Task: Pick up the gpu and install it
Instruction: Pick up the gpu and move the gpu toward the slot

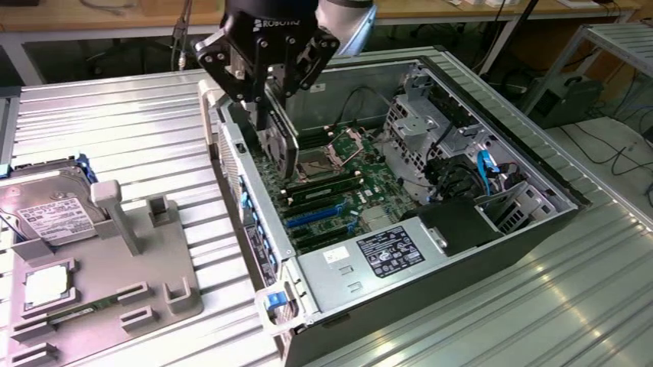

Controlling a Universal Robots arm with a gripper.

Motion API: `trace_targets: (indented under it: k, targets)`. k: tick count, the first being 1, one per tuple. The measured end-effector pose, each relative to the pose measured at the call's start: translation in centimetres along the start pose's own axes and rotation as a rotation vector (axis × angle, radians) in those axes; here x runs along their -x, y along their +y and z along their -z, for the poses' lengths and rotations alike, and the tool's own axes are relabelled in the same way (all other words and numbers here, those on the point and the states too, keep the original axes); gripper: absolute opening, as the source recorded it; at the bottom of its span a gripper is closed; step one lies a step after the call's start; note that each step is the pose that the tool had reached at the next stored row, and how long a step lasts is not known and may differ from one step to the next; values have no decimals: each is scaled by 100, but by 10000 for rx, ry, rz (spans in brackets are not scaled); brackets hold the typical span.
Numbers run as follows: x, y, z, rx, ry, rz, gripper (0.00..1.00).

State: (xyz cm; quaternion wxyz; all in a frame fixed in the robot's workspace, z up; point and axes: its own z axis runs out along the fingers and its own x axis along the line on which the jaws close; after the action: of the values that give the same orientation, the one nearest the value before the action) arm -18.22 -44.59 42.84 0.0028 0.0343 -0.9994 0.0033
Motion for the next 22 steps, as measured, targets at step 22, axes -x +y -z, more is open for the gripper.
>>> trace_targets:
  k: [22]
  targets:
    - [803, -55, -9, 1, 0, 4, 28]
